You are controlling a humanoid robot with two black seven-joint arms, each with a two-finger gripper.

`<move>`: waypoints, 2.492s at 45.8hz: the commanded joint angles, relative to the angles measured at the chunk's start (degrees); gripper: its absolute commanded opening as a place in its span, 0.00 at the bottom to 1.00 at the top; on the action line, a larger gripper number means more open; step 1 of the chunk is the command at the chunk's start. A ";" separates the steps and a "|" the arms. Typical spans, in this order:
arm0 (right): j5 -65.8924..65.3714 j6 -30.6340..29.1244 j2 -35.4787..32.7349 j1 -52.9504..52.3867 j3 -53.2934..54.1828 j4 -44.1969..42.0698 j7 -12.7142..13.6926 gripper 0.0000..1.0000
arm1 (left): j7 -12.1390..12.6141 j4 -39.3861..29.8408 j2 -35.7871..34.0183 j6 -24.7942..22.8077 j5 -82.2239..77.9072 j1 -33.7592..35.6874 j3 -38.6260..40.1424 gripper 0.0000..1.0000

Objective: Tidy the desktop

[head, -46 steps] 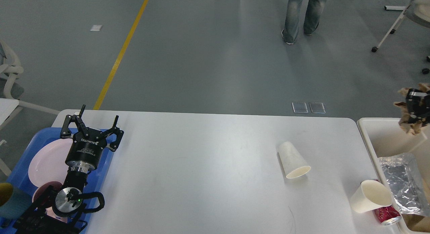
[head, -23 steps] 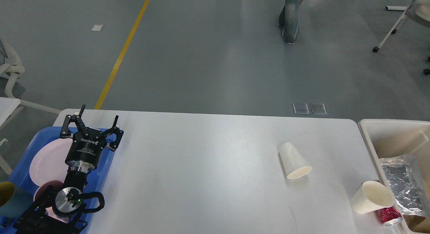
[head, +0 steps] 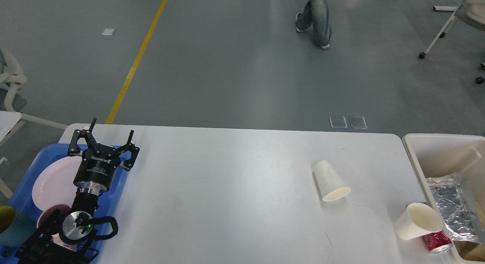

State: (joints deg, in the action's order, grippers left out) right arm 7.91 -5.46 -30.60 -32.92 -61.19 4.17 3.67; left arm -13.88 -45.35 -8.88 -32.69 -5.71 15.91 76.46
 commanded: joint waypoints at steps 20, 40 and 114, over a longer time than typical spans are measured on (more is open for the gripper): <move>0.00 1.06 3.18 4.79 0.28 -0.03 0.72 0.00 | 0.00 0.00 0.00 0.00 0.00 0.00 0.00 0.96; 0.00 10.03 4.23 6.38 0.28 0.23 0.37 0.77 | 0.00 0.00 0.00 0.00 0.00 0.00 0.00 0.96; -14.59 -49.54 1.33 -100.22 -5.17 73.60 8.10 1.00 | 0.08 0.00 0.00 0.00 0.00 0.00 0.00 0.96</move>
State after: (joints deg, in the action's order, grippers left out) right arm -6.87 -53.77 -29.55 -124.84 -66.60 71.07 11.77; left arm -13.80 -45.35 -8.88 -32.69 -5.71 15.91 76.54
